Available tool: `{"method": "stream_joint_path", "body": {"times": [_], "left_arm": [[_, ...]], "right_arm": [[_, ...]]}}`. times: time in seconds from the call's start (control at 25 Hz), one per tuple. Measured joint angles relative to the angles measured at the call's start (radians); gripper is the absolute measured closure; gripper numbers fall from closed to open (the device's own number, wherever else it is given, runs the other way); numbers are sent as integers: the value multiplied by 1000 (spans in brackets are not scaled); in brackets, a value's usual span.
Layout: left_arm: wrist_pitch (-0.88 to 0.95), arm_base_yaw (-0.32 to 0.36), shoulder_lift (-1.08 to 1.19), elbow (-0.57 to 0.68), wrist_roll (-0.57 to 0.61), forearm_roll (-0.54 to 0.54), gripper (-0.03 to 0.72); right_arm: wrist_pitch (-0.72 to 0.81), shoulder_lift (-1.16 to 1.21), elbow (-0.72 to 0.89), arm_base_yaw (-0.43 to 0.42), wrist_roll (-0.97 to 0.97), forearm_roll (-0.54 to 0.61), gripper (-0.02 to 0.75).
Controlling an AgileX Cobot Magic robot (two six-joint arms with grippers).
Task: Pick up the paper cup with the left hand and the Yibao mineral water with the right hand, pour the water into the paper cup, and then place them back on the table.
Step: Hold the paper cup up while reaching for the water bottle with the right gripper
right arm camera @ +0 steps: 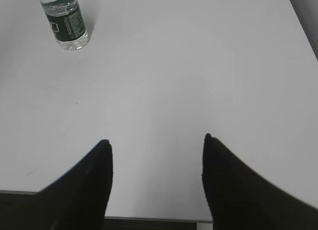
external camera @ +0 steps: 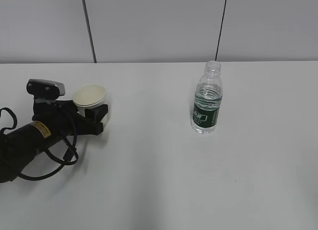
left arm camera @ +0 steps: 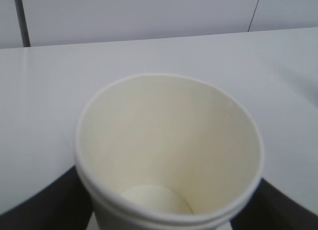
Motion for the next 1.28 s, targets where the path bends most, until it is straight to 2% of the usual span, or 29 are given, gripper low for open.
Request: {"method": "stream_joint_path", "body": {"times": [0.4, 1.28], "left_arm": [[0, 0, 0, 0, 0, 5, 228], [2, 0, -22, 0, 0, 143, 249]], "right_arm": [[0, 0, 0, 0, 0, 0, 311], [0, 0, 0, 0, 0, 0, 311]]}}
